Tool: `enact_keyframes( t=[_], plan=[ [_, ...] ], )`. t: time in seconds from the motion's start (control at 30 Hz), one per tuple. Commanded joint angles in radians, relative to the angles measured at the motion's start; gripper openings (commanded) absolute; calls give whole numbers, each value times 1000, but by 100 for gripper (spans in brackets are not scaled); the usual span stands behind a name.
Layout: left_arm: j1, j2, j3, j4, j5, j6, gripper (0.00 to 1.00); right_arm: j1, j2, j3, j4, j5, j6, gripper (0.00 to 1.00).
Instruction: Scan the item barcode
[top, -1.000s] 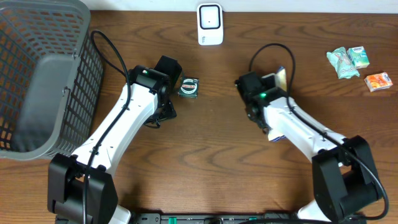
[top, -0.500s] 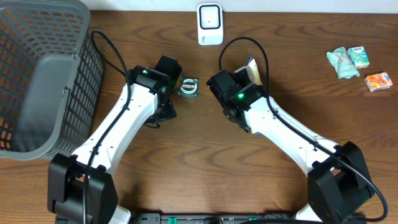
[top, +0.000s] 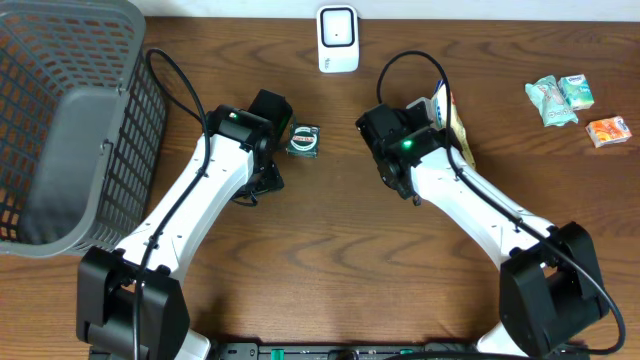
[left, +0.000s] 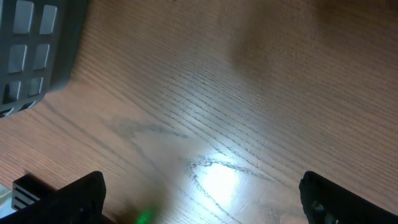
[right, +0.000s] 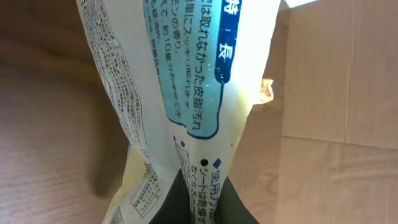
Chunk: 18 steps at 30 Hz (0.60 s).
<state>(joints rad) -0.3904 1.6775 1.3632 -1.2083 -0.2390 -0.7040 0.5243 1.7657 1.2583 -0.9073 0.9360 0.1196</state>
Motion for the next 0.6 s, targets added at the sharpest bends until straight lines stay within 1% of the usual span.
enact_keyframes(
  t=[0.0, 0.1, 0.17, 0.27, 0.3, 0.37, 0.43, 0.57],
  plan=[
    [3, -5, -6, -6, -16, -9, 98, -8, 39, -11, 1, 24, -70, 1],
    [3, -5, -6, -6, -16, -8, 98, -2, 78, -11, -2, 5, -81, 1],
    [3, -5, -6, -6, -16, -8, 98, 11, 106, -11, -8, -43, -108, 1],
    [3, -5, -6, -6, -16, -9, 98, 43, 145, -11, -28, -88, -110, 9],
    [3, -5, -6, -6, -16, -8, 98, 55, 154, -11, -37, -91, -107, 13],
    [3, -5, -6, -6, -16, -8, 98, 85, 164, -11, -52, -91, -78, 30],
    [3, -5, -6, -6, -16, -8, 98, 120, 163, -9, -55, -99, -37, 35],
    [3, -5, -6, -6, -16, -9, 98, 180, 163, 26, -56, -197, 8, 57]
  ],
)
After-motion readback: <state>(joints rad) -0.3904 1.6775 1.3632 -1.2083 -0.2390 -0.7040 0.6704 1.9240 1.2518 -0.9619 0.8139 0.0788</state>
